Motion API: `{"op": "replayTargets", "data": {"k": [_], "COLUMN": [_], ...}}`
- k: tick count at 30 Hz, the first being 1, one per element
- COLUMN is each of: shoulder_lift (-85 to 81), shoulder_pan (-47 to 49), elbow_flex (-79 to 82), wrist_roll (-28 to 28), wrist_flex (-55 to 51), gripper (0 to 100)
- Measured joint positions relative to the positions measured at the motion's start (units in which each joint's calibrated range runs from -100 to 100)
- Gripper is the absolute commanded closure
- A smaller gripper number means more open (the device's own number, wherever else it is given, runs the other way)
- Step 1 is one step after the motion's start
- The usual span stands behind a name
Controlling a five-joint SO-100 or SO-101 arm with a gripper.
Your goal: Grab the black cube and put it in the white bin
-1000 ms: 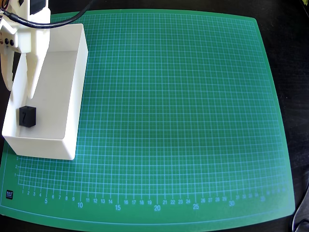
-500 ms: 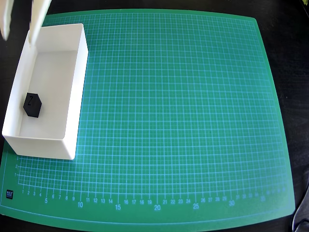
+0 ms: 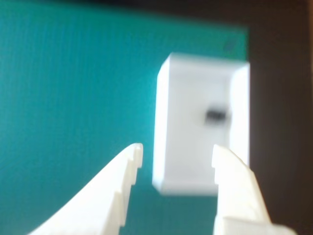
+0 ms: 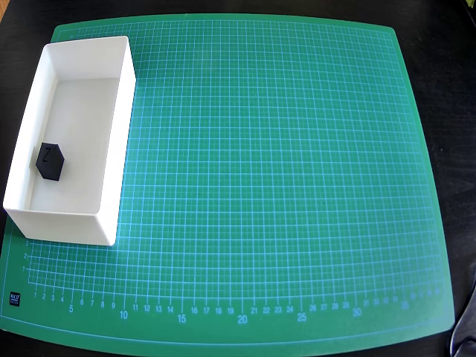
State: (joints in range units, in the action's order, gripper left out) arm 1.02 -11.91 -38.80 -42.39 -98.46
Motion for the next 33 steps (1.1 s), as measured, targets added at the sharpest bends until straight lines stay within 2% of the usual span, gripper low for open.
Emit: {"op": "replayTargets", "data": {"k": [4, 11, 17, 23, 33], "shoulder_lift": [-16.67, -42.43, -66.84, -83.50, -99.57], "shoulder_pan": [0.35, 0.52, 6.45, 8.02, 12.39], "elbow_flex": [27.98, 69.71, 100.23, 115.71, 133.00], "wrist_roll": [-0.11, -0.37, -0.42, -0.79, -10.50], "wrist_flex": [1.28, 23.38, 38.40, 41.64, 41.72], "gripper": [81, 80, 81, 81, 81]}}
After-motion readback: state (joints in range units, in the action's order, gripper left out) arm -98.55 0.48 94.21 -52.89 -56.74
